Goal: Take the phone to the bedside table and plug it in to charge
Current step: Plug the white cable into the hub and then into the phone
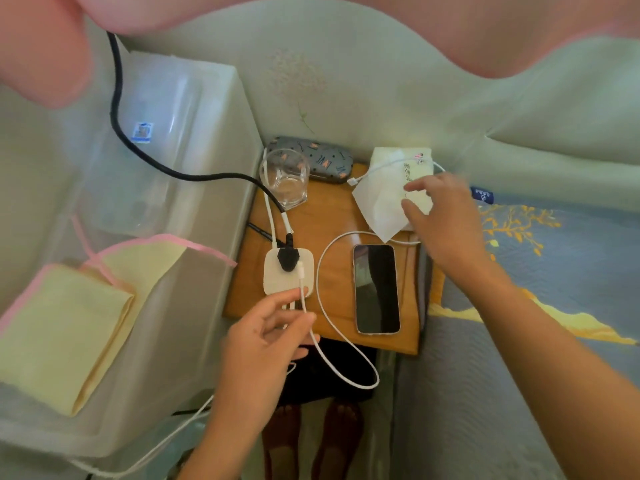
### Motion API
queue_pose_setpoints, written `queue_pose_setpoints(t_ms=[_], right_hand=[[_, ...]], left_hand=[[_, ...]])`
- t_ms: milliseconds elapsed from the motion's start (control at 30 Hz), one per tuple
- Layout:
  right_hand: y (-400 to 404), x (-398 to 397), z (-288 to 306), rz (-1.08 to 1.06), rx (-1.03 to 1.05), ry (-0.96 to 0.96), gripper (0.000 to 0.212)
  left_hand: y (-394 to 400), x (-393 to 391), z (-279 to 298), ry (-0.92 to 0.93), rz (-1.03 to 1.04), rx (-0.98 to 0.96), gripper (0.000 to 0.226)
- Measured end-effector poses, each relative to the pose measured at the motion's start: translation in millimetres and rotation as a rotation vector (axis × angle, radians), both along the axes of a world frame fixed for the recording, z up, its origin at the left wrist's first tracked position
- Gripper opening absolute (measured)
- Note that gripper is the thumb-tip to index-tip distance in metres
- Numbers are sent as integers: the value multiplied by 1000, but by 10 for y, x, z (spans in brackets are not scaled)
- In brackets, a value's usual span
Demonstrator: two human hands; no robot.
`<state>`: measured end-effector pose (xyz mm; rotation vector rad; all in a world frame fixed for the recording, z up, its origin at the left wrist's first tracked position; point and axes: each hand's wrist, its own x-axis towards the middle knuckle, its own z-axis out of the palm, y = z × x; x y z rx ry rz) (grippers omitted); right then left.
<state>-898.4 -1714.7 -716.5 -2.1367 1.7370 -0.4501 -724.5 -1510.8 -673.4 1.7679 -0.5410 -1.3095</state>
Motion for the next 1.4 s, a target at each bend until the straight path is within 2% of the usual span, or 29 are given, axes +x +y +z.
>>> queue_pose_setpoints(t_ms=[100, 267, 633, 733, 900, 1000, 1233, 1400], right_hand=[[-276, 233, -28, 131, -87, 90, 22], [-594, 606, -227, 308, 23, 305, 25], [-788, 906, -492, 321, 7, 581, 28], [-773, 908, -485, 333, -8, 579, 30], [-686, 800, -305, 381, -83, 429, 26], [-645, 668, -79, 341, -65, 313, 25], [-409, 127, 539, 174, -15, -74, 20], [79, -449, 897, 6, 110, -422, 4]], left_hand=[[-131, -29, -42, 33, 11, -5, 27], [-249, -20, -125, 177, 43, 4, 25], [-318, 32, -253, 312, 148, -14, 23], [-326, 20, -245, 300, 154, -25, 23], [-364, -46, -222, 279, 144, -34, 25], [-397, -90, -188, 249, 115, -29, 26], [-494, -222, 2, 164, 79, -36, 26], [-569, -413, 125, 125, 30, -66, 25]])
